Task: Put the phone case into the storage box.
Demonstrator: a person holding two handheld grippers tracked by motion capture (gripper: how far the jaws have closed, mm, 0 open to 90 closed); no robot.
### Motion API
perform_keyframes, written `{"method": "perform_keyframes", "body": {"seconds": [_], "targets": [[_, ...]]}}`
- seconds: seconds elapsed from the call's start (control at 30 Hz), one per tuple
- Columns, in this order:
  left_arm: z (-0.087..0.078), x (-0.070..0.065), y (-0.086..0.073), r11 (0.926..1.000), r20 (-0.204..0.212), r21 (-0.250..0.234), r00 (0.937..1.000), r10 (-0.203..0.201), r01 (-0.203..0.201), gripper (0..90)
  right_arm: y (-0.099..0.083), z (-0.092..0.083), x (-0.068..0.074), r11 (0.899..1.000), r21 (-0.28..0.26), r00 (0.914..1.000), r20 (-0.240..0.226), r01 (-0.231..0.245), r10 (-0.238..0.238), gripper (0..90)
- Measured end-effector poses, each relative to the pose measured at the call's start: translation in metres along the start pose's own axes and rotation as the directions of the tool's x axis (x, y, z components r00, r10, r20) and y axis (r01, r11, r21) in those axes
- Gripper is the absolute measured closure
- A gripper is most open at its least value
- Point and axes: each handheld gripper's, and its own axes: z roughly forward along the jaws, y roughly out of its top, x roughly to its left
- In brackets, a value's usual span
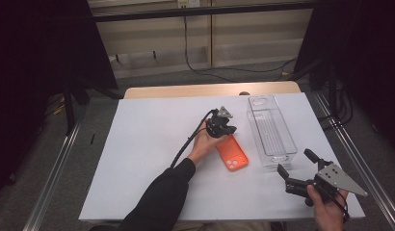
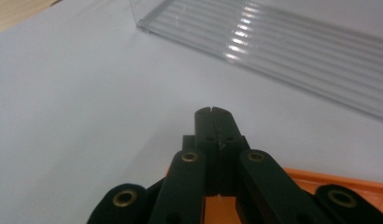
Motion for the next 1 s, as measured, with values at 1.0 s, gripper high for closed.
{"method": "perform_keyframes", "body": {"seconds": [1.0], "targets": [[-0.020,0.001,-0.019,0.9999,-0.018,0.000,0.9997,-0.015,0.015,90.0,0.000,0.000,0.000,1.000,0.003,1.0000,-0.003,-0.001,0.001,0.0]]}}
